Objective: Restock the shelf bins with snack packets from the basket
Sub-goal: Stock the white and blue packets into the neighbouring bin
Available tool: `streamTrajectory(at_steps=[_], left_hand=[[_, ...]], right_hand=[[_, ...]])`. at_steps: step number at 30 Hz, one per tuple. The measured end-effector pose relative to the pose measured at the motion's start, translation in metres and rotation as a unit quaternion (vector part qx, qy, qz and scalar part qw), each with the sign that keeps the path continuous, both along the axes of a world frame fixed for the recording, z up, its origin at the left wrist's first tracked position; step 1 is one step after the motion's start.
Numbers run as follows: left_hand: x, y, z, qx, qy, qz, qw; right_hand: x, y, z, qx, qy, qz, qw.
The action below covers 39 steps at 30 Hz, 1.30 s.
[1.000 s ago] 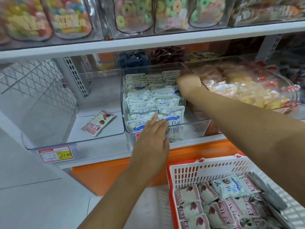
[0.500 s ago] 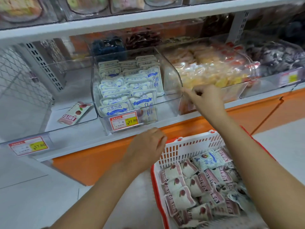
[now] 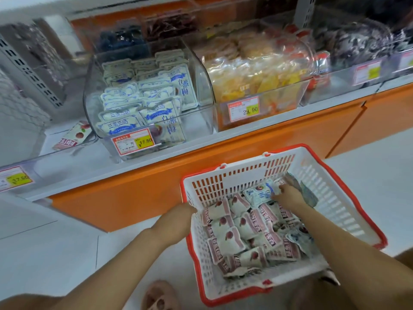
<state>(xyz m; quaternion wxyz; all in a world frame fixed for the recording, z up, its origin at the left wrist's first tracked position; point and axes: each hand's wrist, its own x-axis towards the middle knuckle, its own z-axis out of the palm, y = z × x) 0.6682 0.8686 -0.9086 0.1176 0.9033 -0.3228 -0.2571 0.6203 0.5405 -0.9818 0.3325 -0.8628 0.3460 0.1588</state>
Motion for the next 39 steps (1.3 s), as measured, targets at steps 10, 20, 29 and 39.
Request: streamTrajectory(at_steps=[10,20,29,39], left_hand=[[0.008,-0.006,-0.006,0.034,-0.027,0.037,0.998],[0.017,-0.014,0.007,0.071,0.005,0.043,0.997],[0.030,-0.008,0.058,-0.038,-0.142,0.070,0.987],[0.040,0.001,0.145,-0.274,-0.346,0.111,0.890]], right_hand=[[0.015,0.010,-0.042,0.102,-0.078,-0.196,0.972],[0.032,0.027,-0.032,0.035,-0.076,-0.148,0.985],[0.056,0.060,0.064,-0.027,-0.088,0.110,0.990],[0.033,0.095,0.266,0.159,-0.345,0.155,0.912]])
